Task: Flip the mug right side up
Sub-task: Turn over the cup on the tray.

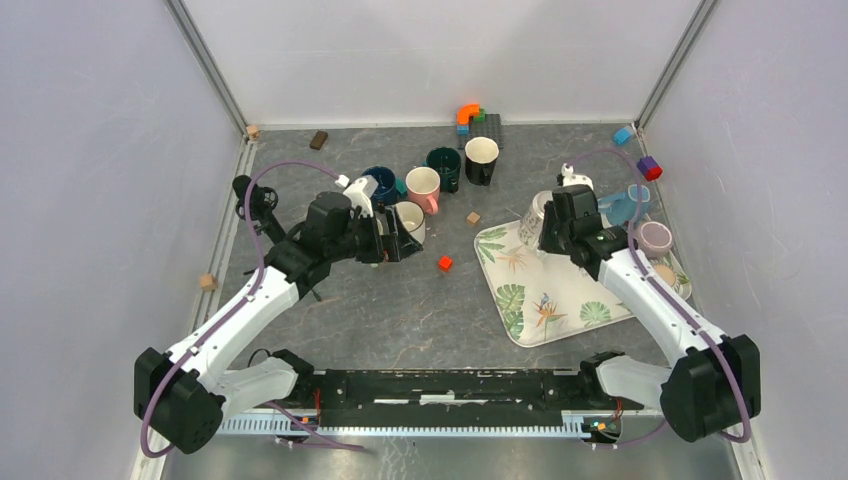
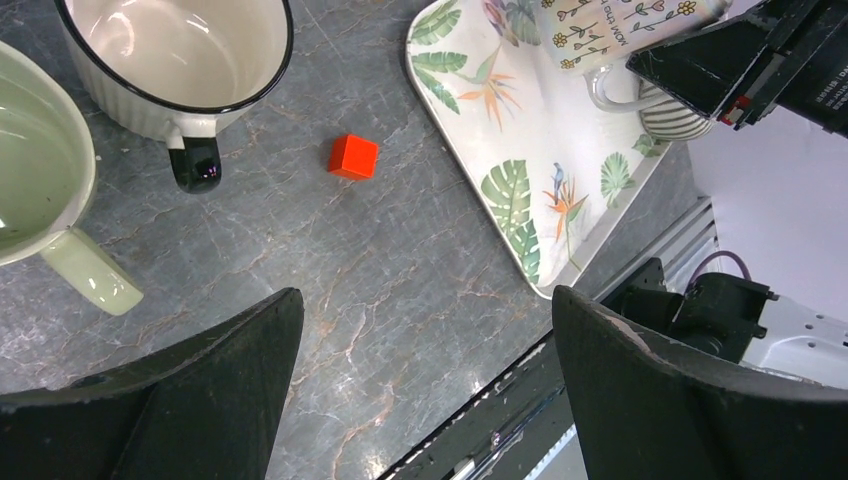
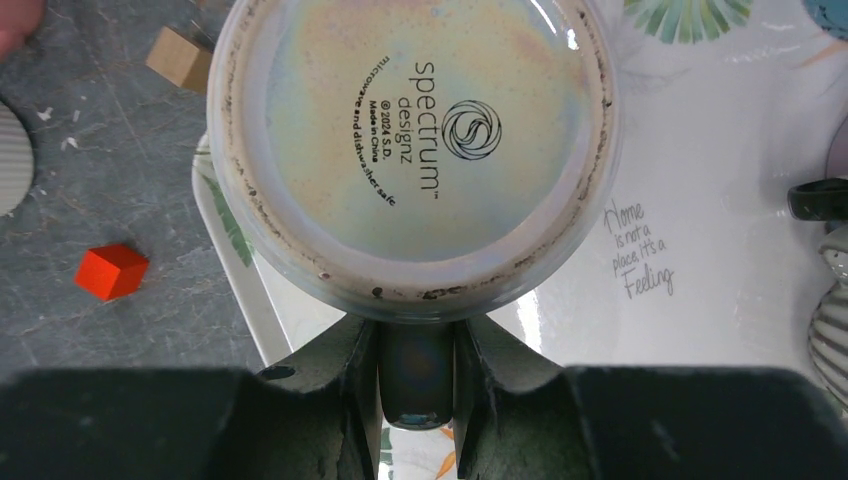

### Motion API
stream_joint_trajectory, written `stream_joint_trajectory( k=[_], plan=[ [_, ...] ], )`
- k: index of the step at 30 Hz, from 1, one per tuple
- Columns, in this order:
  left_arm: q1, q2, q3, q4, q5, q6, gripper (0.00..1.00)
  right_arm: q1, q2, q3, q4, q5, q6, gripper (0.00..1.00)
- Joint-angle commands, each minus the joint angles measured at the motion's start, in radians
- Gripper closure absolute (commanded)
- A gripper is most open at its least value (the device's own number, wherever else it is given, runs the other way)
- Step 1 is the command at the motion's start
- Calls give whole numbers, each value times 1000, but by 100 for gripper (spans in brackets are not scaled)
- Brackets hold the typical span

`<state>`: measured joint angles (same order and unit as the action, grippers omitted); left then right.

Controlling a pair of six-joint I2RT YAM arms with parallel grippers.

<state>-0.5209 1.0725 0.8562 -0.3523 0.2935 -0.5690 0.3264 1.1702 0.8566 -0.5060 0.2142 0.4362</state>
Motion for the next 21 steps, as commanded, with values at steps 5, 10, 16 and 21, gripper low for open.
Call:
stream_joint_trajectory(
  k=[5, 10, 16, 21],
  plan=[
    [6, 0, 0, 93, 43, -74, 0, 0, -54, 137, 87, -35, -22, 100],
    [6, 10, -2, 123, 62, -97, 0, 0, -49, 171, 94, -68, -15, 100],
    [6, 15, -12, 174, 84, -139, 0, 9, -23, 219, 122, -142, 22, 100],
    [7, 24, -25, 246, 109, -196, 0, 36, -4, 257, 168, -201, 65, 100]
  ],
)
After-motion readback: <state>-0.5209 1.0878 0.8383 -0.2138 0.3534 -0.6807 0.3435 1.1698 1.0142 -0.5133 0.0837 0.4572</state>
